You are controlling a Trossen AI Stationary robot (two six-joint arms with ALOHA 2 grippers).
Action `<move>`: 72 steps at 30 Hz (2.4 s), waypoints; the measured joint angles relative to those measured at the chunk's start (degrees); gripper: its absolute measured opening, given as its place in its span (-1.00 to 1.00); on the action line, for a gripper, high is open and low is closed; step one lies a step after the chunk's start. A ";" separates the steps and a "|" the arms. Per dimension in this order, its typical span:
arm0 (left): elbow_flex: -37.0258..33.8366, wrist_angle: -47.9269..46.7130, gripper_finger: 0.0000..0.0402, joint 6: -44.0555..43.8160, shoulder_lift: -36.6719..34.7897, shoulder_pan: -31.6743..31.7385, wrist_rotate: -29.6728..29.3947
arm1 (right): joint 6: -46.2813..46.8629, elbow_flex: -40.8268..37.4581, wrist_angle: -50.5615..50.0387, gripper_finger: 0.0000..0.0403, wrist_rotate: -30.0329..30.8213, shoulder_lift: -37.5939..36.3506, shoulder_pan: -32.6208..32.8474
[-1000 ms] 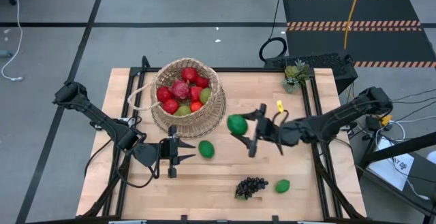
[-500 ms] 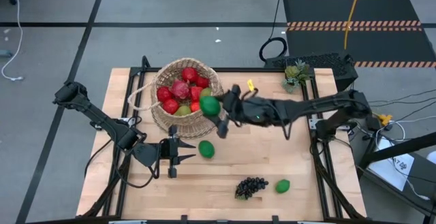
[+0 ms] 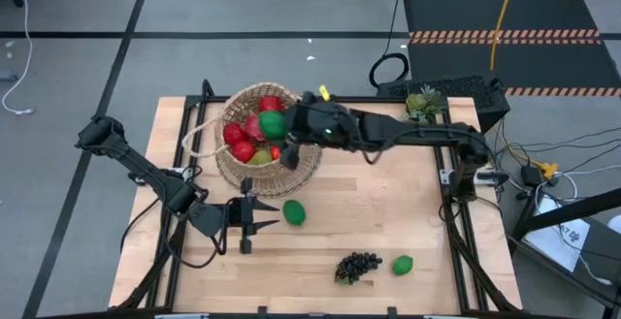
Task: Build produce basket
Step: Put the lime into the basket, then put the top lime into the basket
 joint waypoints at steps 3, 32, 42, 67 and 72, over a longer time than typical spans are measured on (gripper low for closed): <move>0.00 0.40 -0.37 0.11 0.00 0.00 0.00 | -0.55 4.98 -3.37 0.52 -1.82 3.83 -1.76; 0.00 0.47 -0.37 0.14 0.00 -0.07 0.52 | -20.02 -8.88 4.87 0.52 7.64 7.01 -4.12; 0.00 0.48 -0.37 0.20 0.00 -0.07 0.50 | -22.44 -12.64 11.02 0.63 7.40 6.99 -4.44; 0.00 0.90 -0.37 1.05 -0.02 -0.25 0.46 | -19.78 -12.83 4.56 0.83 4.37 -4.09 2.89; 0.00 1.16 -0.37 1.22 -0.02 -0.26 0.44 | -15.42 -12.79 -2.25 0.83 4.54 -10.97 8.43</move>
